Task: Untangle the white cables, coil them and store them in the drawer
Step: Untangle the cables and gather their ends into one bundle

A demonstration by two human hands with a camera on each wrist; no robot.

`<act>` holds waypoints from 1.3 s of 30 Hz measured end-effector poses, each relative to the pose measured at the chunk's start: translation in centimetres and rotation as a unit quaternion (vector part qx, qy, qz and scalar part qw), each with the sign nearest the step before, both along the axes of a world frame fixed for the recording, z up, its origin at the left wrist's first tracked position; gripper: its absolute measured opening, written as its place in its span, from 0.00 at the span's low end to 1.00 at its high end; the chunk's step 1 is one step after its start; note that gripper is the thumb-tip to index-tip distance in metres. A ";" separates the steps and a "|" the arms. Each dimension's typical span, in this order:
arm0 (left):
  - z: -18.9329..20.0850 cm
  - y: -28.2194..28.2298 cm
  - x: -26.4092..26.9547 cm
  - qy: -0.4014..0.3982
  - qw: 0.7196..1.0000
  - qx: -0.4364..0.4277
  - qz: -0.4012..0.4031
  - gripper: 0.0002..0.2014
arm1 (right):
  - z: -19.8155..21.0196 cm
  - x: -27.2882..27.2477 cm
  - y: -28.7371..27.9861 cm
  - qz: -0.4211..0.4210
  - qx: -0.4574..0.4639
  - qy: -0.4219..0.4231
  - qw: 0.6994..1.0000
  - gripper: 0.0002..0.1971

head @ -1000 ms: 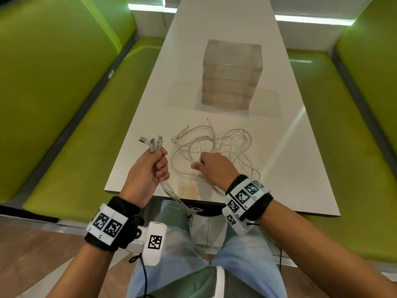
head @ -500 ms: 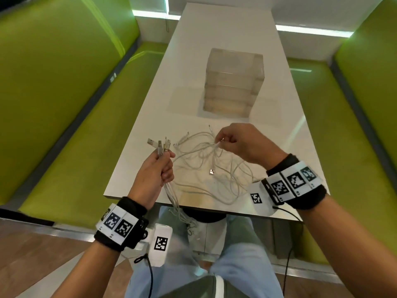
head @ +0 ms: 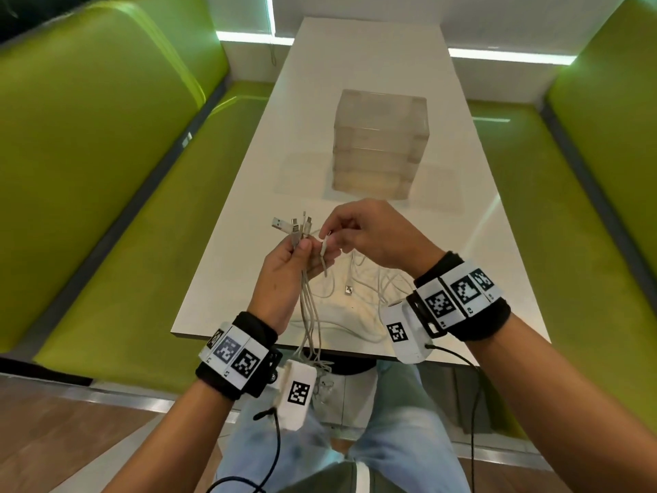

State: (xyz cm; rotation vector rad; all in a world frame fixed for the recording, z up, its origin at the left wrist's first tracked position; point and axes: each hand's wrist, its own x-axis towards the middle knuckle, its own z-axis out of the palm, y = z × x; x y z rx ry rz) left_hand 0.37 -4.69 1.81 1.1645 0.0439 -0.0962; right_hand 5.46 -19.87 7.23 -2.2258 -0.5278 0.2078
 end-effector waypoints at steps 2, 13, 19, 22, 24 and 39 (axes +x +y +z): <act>-0.1 0.0 0.1 -0.003 1.000 0.011 0.001 0.12 | -0.1 0.0 -0.1 -0.006 0.021 0.005 1.000 0.05; -0.4 0.0 -0.2 -0.048 0.993 0.098 -0.055 0.11 | 0.0 -0.7 0.5 -0.061 0.200 0.062 0.976 0.06; 1.3 1.1 0.4 -0.039 0.999 -0.015 0.026 0.12 | -2.9 -0.9 -0.5 0.084 0.043 0.171 0.981 0.17; 2.0 1.8 0.6 -0.039 0.997 -0.049 0.038 0.11 | -4.6 -1.1 0.1 0.151 0.035 0.221 0.963 0.11; 2.4 2.1 0.6 -0.042 0.996 -0.067 0.047 0.11 | -5.0 -0.8 0.6 0.133 0.015 0.195 0.972 0.05; 2.0 4.0 2.7 0.019 0.993 0.082 0.083 0.11 | -3.5 4.5 -2.1 -0.057 0.065 -0.012 0.996 0.12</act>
